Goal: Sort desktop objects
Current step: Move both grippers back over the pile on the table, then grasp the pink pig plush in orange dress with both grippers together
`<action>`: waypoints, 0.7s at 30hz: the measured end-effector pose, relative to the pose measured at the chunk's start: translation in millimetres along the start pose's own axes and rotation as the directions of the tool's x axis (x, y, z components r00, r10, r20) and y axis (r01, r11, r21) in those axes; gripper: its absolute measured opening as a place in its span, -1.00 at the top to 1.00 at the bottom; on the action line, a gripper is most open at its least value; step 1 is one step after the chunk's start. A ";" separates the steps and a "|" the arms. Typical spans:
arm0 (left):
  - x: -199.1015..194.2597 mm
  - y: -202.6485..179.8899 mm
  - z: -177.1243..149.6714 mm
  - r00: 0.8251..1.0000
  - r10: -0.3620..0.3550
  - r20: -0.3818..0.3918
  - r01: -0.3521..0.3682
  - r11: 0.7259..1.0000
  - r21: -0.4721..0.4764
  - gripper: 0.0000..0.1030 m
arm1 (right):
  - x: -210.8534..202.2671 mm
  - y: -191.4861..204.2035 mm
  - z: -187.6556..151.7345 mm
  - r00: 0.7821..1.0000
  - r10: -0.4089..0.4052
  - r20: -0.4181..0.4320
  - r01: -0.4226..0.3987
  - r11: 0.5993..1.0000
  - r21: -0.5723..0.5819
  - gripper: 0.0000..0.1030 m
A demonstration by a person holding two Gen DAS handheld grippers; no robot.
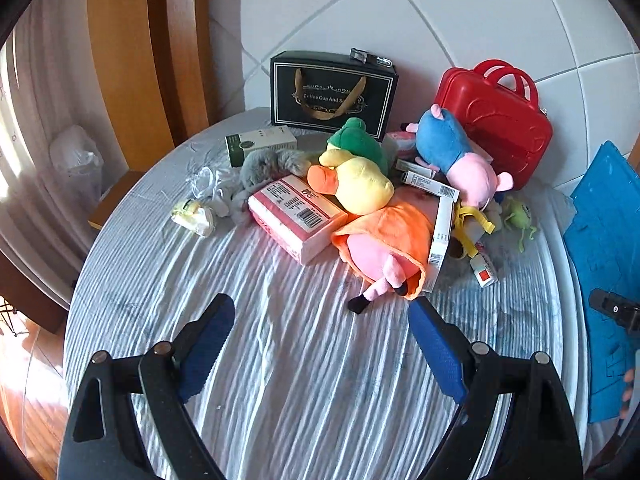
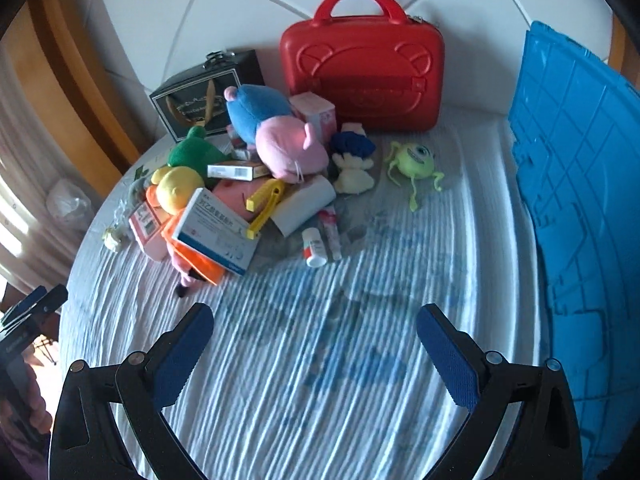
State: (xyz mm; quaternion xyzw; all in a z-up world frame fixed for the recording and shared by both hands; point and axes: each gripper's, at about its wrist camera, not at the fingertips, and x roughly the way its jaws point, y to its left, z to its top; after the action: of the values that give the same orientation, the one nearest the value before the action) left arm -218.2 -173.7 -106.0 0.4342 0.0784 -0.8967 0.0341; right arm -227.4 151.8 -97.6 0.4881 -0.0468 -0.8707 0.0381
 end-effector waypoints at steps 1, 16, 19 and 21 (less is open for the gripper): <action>6.5 -2.4 0.8 1.000 -0.003 -0.008 0.003 1.000 0.000 -0.73 | 7.3 -2.2 0.7 1.000 -0.003 -0.010 0.003 1.000 0.009 -1.00; 135.0 -88.1 39.6 0.996 -0.009 -0.087 0.009 1.000 0.008 -0.73 | 73.4 -62.6 12.1 0.996 -0.046 -0.080 0.049 0.998 0.040 -1.00; 135.0 -125.7 36.8 0.990 -0.089 -0.107 0.096 0.993 0.070 -0.73 | 80.2 -78.3 12.8 0.993 -0.067 -0.092 0.073 0.995 0.060 -1.00; 132.1 -148.6 32.5 0.990 -0.095 -0.108 0.109 0.984 0.140 -0.73 | 80.8 -85.6 13.8 0.993 -0.072 -0.097 0.079 0.994 0.071 -1.00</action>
State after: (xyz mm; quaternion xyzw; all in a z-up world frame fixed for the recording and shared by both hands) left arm -344.5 -31.9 -173.3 0.4757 0.0367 -0.8776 -0.0477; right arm -283.0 228.3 -169.1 0.5310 -0.0592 -0.8453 -0.0110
